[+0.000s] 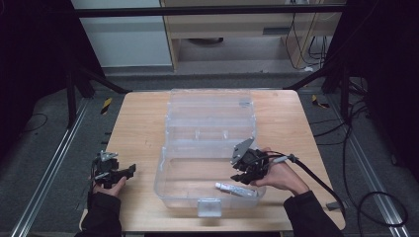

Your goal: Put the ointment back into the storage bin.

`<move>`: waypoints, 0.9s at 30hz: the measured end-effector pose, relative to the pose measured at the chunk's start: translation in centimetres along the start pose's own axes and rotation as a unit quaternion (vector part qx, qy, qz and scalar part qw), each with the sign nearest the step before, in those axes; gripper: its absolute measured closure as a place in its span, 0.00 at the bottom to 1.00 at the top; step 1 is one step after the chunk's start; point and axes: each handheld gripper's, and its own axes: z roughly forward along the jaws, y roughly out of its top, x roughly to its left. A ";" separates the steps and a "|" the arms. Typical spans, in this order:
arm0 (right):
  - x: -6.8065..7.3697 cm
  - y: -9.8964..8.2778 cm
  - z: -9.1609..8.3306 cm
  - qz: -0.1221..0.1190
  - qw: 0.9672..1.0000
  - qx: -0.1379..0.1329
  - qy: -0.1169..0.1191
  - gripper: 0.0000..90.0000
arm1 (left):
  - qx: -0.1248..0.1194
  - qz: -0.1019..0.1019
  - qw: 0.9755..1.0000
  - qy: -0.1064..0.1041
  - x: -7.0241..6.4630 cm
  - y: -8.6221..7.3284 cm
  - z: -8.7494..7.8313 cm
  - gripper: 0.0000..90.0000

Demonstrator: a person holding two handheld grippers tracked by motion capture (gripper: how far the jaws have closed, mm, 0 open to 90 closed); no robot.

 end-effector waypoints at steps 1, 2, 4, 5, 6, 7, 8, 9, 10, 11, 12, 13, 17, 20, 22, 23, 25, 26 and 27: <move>0.0 -0.1 -0.3 0.006 1.000 -0.009 -0.006 0.64 | 0.000 0.000 1.000 -0.001 0.0 0.0 0.0 0.34; -0.1 -0.3 -0.7 0.012 1.000 -0.019 -0.009 0.63 | 0.000 0.000 1.000 -0.001 0.0 0.0 0.0 0.34; -0.1 -0.7 -1.4 0.031 0.998 -0.042 -0.019 0.61 | -0.001 0.000 1.000 -0.002 -0.1 0.0 0.0 0.34; -0.1 -1.0 -1.7 0.039 0.998 -0.053 -0.022 0.60 | -0.001 0.000 1.000 -0.002 -0.1 0.0 -0.1 0.35; -0.1 -1.2 -2.0 0.046 0.997 -0.064 -0.024 0.57 | -0.001 0.000 1.000 -0.003 -0.1 0.0 -0.1 0.35; -0.1 -1.4 -2.3 0.054 0.995 -0.077 -0.031 0.56 | -0.002 0.000 1.000 -0.005 -0.1 0.0 -0.1 0.36; -0.1 -1.7 -2.8 0.065 0.993 -0.090 -0.036 0.53 | -0.002 0.000 1.000 -0.006 -0.1 0.0 -0.2 0.36; -0.1 -2.0 -3.1 0.075 0.991 -0.101 -0.042 0.49 | -0.002 0.000 1.000 -0.007 -0.1 0.0 -0.2 0.37; -0.2 -2.3 -3.4 0.083 0.989 -0.114 -0.050 0.47 | -0.003 0.000 1.000 -0.008 -0.1 0.0 -0.2 0.38; -0.2 -2.7 -3.7 0.093 0.986 -0.126 -0.056 0.46 | -0.003 0.000 1.000 -0.009 -0.1 0.0 -0.2 0.38; -0.3 -3.0 -4.0 0.104 0.983 -0.137 -0.062 0.43 | -0.004 0.000 1.000 -0.010 -0.1 0.0 -0.3 0.39; -0.4 -3.3 -4.3 0.110 0.981 -0.143 -0.069 0.42 | -0.005 0.000 1.000 -0.011 -0.1 0.0 -0.3 0.40; -0.6 -4.9 -5.5 0.148 0.967 -0.183 -0.097 0.35 | -0.005 0.000 1.000 -0.014 -0.1 0.1 -0.4 0.42; -0.8 -6.3 -6.2 0.178 0.954 -0.210 -0.120 0.30 | -0.007 0.000 1.000 -0.016 -0.2 0.1 -0.4 0.44; -1.0 -7.1 -6.4 0.199 0.947 -0.213 -0.132 0.26 | -0.008 0.001 1.000 -0.017 -0.2 0.1 -0.5 0.44; -1.1 -7.3 -6.4 0.201 0.947 -0.212 -0.136 0.25 | -0.008 0.001 1.000 -0.017 -0.2 0.1 -0.5 0.44; -1.2 -8.3 -6.4 0.214 0.940 -0.213 -0.155 0.24 | -0.009 0.001 1.000 -0.017 -0.2 0.1 -0.5 0.45; -1.2 -8.6 -6.3 0.220 0.938 -0.214 -0.161 0.23 | -0.009 0.000 1.000 -0.017 -0.2 0.1 -0.6 0.45; -1.3 -9.0 -6.3 0.225 0.934 -0.219 -0.169 0.22 | -0.010 0.000 1.000 -0.017 -0.2 0.1 -0.6 0.45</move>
